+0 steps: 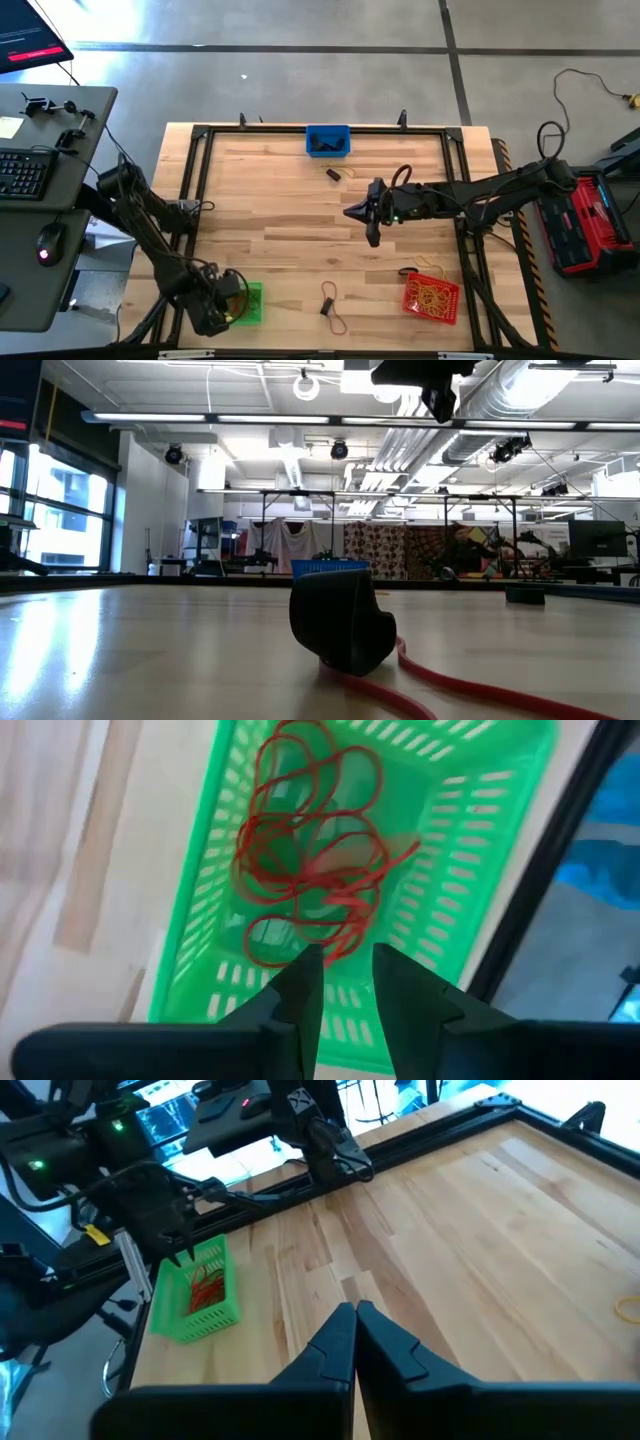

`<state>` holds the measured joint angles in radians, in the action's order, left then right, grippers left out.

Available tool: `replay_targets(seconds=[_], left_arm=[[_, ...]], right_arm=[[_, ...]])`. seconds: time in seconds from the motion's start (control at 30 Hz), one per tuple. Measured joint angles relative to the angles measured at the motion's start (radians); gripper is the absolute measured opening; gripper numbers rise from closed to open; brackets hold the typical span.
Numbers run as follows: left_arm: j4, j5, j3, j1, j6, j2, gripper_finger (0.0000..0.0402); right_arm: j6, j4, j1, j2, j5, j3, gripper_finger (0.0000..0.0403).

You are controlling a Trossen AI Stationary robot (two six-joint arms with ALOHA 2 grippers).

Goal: Sort rubber bands into baskets
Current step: Put the black rubber band into the blue basket

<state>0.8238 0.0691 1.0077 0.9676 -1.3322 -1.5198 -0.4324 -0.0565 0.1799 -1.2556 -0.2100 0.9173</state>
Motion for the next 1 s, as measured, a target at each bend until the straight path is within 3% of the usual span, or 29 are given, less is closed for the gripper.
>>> replay_targets(seconds=[0.17, 0.33, 0.47, 0.6, 0.73, 0.87, 1.0], left_arm=[[-0.055, 0.045, 0.000, 0.000, 0.039, 0.028, 0.0066], [-0.126, 0.161, 0.000, -0.024, 0.139, 0.064, 0.0009], [-0.189, 0.235, 0.000, -0.092, 0.249, 0.084, 0.0003], [-0.298, 0.227, -0.010, -0.195, 0.413, 0.085, 0.0001], [-0.498, 0.152, -0.082, -0.310, 0.544, 0.084, 0.0000], [-0.760, 0.080, -0.175, -0.425, 0.629, 0.084, 0.0000], [-0.913, 0.071, -0.228, -0.531, 0.686, 0.084, 0.0000]], right_arm=[[-0.015, -0.013, 0.000, 0.000, -0.026, 0.000, 0.0000], [-0.040, -0.077, -0.011, 0.000, -0.026, 0.000, 0.0000], [-0.076, -0.153, -0.033, 0.000, -0.025, 0.000, 0.0000], [-0.131, -0.251, -0.057, 0.000, -0.009, 0.000, 0.0000], [-0.198, -0.393, -0.093, 0.000, 0.056, 0.000, 0.0003], [-0.225, -0.567, -0.141, 0.000, 0.104, 0.000, 0.0013], [-0.224, -0.695, -0.206, 0.000, 0.155, 0.000, 0.0029]])
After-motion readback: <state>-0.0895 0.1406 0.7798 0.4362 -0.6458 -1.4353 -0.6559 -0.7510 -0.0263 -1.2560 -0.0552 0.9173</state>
